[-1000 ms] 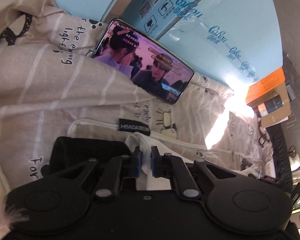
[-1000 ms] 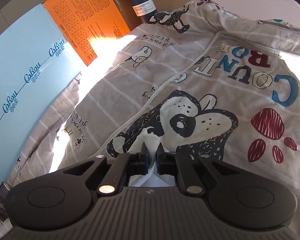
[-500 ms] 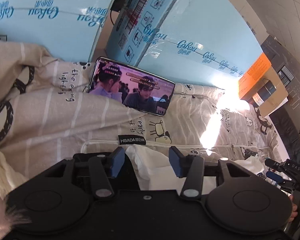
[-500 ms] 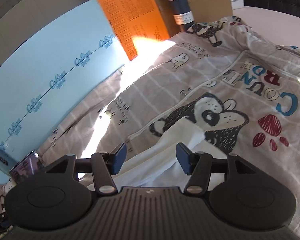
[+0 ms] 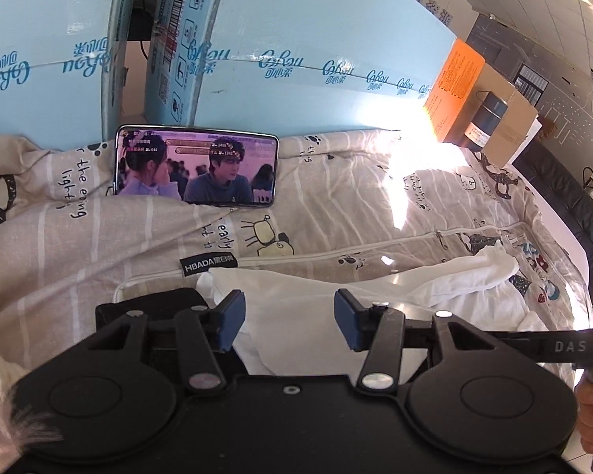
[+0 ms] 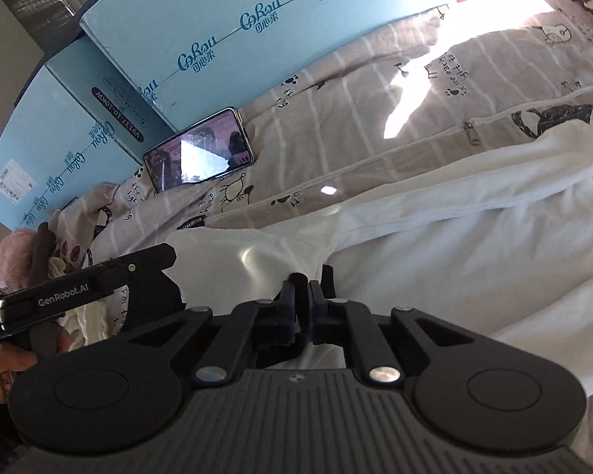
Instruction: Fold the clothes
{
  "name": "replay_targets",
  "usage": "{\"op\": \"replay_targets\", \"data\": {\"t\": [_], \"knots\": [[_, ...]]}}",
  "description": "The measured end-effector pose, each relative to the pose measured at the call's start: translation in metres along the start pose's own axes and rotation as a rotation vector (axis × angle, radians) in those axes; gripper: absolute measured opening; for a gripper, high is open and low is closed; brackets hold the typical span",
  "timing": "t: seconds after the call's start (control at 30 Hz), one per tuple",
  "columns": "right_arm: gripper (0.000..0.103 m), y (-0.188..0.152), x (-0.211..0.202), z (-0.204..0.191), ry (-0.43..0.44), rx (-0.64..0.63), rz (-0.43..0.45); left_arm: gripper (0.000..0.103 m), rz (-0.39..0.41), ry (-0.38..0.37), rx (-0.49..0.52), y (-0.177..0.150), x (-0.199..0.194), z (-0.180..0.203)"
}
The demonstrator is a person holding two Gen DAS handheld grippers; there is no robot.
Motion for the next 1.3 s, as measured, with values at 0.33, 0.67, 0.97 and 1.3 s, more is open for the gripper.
{"op": "replay_targets", "data": {"t": [0.33, 0.67, 0.97, 1.3], "knots": [[0.023, -0.005, 0.011, 0.017, 0.001, 0.091, -0.021, 0.051, 0.010, -0.060, -0.136, -0.015, -0.021, -0.007], [0.025, -0.005, 0.018, 0.015, -0.018, 0.093, -0.031, 0.011, -0.180, -0.238, -0.197, -0.061, -0.004, 0.034], [0.015, 0.001, -0.002, -0.001, -0.004, 0.039, -0.006, 0.008, -0.151, -0.358, -0.354, -0.051, -0.035, 0.029], [0.044, 0.001, -0.004, 0.003, -0.129, -0.026, 0.052, 0.041, -0.184, -0.154, -0.208, -0.049, -0.031, 0.019]]}}
Point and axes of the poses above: each gripper's, at about its wrist camera, not at the fingertips, and x roughly the way its jaws point, z to its right, y to its top, the point moved 4 cm from there along x, roughly the way its jaws point, and after that the axes turned 8 degrees about -y, right-handed, at the moved point
